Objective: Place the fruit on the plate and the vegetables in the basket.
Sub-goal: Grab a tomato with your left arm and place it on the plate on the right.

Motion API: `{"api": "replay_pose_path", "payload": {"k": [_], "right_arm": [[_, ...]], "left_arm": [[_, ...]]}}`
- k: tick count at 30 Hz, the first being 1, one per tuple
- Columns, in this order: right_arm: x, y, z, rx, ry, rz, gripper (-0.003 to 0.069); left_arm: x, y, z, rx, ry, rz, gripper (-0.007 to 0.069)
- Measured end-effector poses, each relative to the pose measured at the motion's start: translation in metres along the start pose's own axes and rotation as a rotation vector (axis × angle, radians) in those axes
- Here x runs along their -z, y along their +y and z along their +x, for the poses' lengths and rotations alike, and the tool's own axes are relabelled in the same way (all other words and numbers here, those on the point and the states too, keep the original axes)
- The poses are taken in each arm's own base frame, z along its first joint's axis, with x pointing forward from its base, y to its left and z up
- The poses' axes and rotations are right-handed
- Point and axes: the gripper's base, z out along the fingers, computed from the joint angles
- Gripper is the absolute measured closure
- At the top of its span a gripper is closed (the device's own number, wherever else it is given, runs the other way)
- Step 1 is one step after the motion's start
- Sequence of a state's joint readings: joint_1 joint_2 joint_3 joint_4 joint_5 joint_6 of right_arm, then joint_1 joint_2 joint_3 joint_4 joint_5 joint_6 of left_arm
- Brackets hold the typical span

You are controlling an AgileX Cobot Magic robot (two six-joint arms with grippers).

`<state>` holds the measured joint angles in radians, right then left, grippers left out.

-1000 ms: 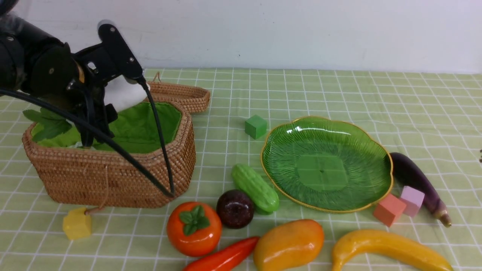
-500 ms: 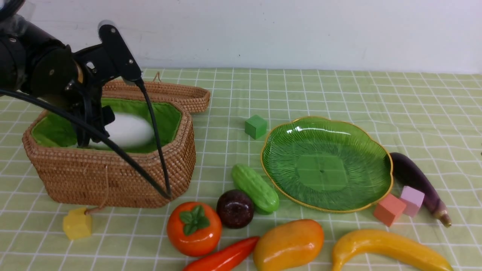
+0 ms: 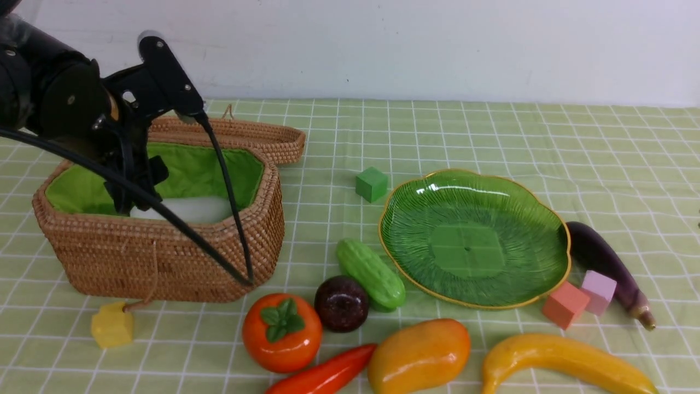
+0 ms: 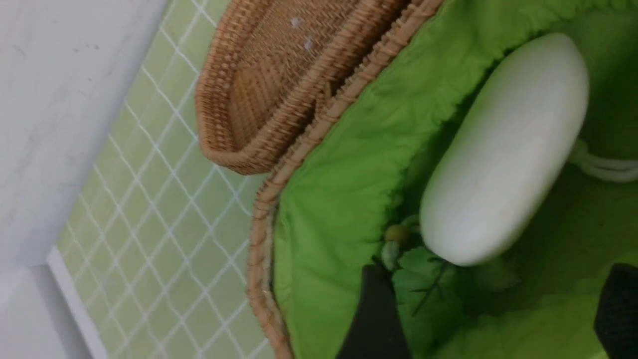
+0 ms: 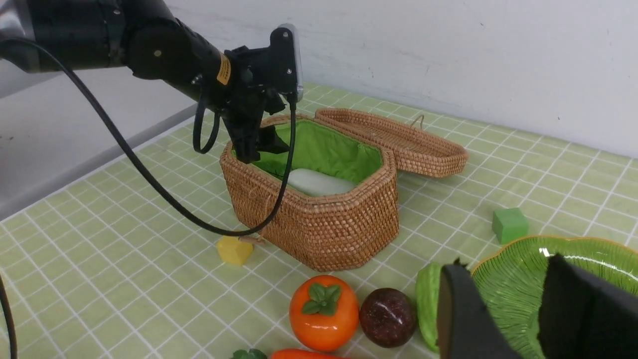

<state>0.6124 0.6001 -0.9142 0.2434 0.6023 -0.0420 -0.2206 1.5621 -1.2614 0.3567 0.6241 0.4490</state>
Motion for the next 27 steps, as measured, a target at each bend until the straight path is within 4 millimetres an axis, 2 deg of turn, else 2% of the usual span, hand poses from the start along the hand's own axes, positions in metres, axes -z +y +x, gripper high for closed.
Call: {"api": "replay_pose_path", "payload": {"k": [2,3,4,5,7,9,10,13,14,19,24,27], "right_arm": [[0.000,0.000,0.001,0.000,0.008,0.000,0.0420],[0.000,0.000,0.002,0.001,0.017,-0.001,0.0420],[0.000,0.000,0.003,0.001,0.031,-0.001,0.0420],[0.000,0.000,0.003,0.001,0.038,-0.002,0.0420],[0.001,0.001,0.004,0.006,0.062,-0.002,0.0420],[0.005,0.000,0.003,0.030,0.088,0.009,0.0420],[0.006,0.000,0.001,0.048,0.090,0.020,0.0420],[0.013,-0.001,-0.010,0.102,0.050,0.056,0.0420],[0.013,-0.001,-0.010,0.106,0.046,0.058,0.0420],[0.019,0.000,-0.022,0.124,-0.021,0.067,0.0420],[0.019,-0.001,-0.008,0.074,0.136,0.066,0.0420],[0.020,-0.001,-0.003,0.064,0.186,0.068,0.0420]], "left_arm": [[0.006,0.000,-0.001,0.046,-0.016,0.006,0.0147],[0.014,0.001,-0.002,0.109,-0.041,0.012,0.0200],[0.029,0.003,-0.004,0.207,-0.082,0.026,0.0291],[0.039,0.004,-0.004,0.264,-0.107,0.036,0.0344],[0.060,0.003,-0.003,0.387,-0.137,0.078,0.0502],[0.080,0.000,-0.002,0.479,-0.154,0.141,0.0617],[0.087,-0.002,-0.001,0.508,-0.161,0.171,0.0638],[0.105,-0.015,0.003,0.581,-0.206,0.283,0.0638],[0.107,-0.015,0.002,0.584,-0.213,0.288,0.0638],[0.110,-0.047,0.023,0.583,-0.256,0.386,0.0638],[0.101,-0.062,0.038,0.580,-0.229,0.393,0.0638],[0.102,-0.062,0.039,0.584,-0.241,0.383,0.0638]]}}
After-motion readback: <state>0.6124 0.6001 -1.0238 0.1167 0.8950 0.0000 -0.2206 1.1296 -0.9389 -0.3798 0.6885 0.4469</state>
